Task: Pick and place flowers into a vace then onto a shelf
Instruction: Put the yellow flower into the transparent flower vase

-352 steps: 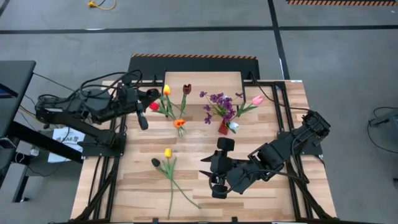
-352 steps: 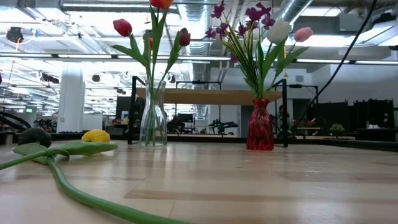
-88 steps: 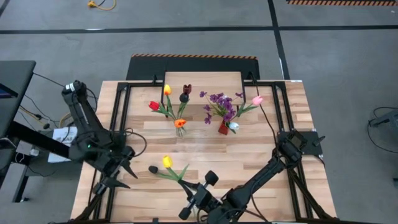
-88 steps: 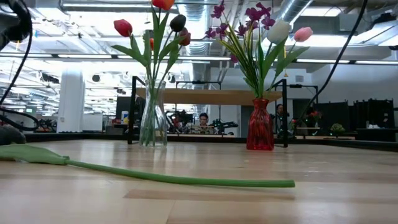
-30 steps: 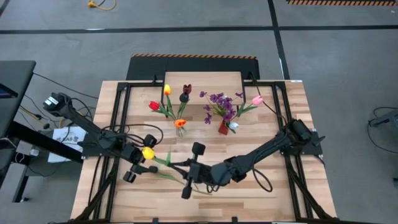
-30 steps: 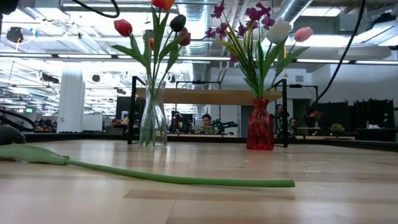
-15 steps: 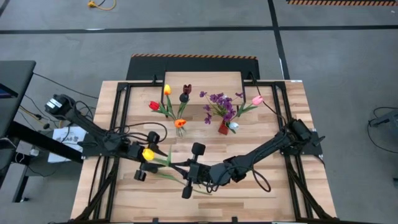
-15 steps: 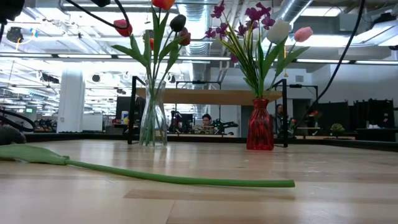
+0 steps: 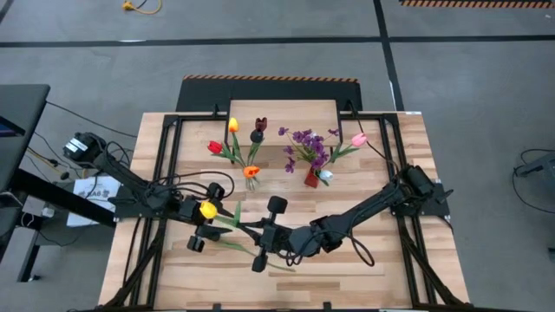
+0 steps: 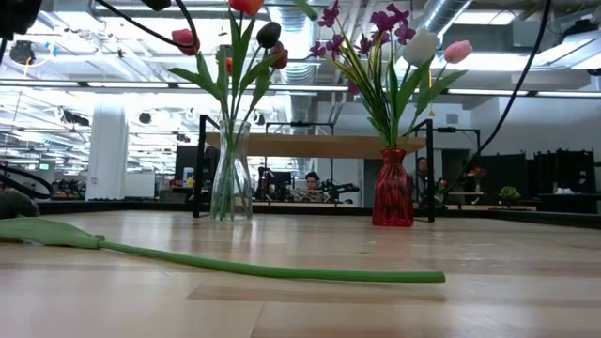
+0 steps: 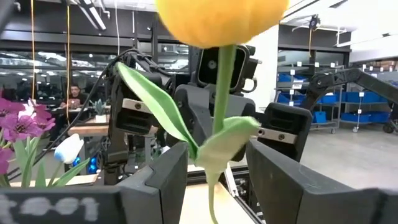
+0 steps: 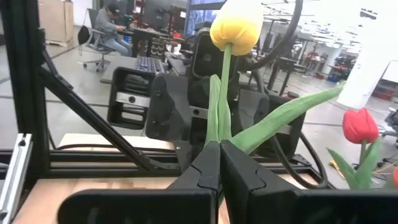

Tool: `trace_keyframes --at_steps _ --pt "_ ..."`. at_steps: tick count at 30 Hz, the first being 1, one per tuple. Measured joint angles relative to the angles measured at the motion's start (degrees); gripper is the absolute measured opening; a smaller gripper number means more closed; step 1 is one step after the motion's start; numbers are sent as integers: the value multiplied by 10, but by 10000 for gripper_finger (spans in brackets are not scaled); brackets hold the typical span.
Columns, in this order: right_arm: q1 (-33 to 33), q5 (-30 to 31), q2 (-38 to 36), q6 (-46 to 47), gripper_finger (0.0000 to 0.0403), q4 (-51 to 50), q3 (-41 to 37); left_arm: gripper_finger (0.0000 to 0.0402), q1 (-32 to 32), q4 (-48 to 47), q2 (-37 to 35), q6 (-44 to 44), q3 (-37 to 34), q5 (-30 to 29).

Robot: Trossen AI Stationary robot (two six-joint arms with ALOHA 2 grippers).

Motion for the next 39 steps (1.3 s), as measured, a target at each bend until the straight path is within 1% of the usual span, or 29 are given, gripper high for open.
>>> trace_keyframes --at_steps 26,28,31,36,37,39 --pt "-4 -6 0 12 0 -3 0 153 0 7 0 0 0 -6" --pt "-4 -6 0 12 0 -3 0 142 0 7 0 4 0 -6" --pt "-4 -6 0 12 0 -3 0 109 0 5 0 12 0 -6" --pt "-4 -8 0 12 0 -3 0 22 0 4 0 25 0 -6" --pt "-4 -8 0 12 0 -3 0 12 0 4 -1 26 0 -6" --pt "-4 -9 0 13 0 -4 0 9 0 4 -1 27 0 -6"
